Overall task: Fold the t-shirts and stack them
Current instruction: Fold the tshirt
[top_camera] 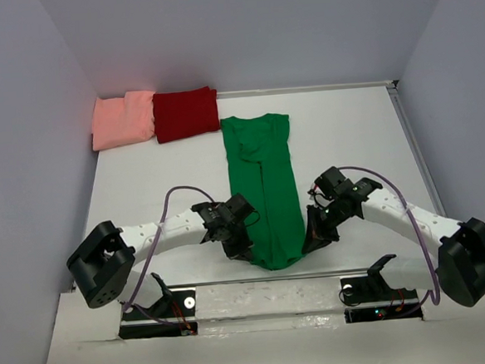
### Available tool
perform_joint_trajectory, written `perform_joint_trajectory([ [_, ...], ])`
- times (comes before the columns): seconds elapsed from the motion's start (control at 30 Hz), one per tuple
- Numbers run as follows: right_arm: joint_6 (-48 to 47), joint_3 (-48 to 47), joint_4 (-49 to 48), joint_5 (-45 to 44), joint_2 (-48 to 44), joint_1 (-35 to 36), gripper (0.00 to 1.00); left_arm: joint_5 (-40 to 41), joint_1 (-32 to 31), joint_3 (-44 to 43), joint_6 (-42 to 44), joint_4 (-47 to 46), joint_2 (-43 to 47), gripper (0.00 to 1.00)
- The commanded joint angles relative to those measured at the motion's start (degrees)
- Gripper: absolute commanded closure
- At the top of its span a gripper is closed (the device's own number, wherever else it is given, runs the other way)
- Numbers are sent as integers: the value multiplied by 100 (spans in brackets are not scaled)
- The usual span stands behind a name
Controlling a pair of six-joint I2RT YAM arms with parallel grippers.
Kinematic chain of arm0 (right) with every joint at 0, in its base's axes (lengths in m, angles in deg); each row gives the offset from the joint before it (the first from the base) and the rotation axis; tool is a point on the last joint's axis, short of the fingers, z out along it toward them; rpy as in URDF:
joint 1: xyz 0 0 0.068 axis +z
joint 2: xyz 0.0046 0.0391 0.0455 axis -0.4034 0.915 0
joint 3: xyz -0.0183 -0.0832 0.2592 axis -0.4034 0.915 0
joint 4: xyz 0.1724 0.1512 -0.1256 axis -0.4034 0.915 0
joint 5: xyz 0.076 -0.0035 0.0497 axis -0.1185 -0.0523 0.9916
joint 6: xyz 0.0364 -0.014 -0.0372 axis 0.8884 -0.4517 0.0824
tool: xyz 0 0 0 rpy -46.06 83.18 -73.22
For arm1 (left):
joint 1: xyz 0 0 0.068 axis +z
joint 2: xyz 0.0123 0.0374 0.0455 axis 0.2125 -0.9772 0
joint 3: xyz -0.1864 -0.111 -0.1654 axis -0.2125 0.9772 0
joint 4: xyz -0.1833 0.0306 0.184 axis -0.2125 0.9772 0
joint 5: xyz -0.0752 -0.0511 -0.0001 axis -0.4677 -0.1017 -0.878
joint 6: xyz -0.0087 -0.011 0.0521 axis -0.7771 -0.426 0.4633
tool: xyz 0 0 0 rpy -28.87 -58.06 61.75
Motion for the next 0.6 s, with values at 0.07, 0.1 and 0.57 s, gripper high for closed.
perform_joint_trajectory([
  [0.07, -316, -709, 450, -136, 84, 53, 100, 190, 395, -249, 417, 453, 178, 100],
  [0.1, -343, -780, 477, -181, 119, 53, 100, 199, 456, -240, 444, 479, 230, 100],
  [0.57, -774, -1484, 538, -366, 857, 53, 100, 199, 1204, -266, 962, 787, 530, 100],
])
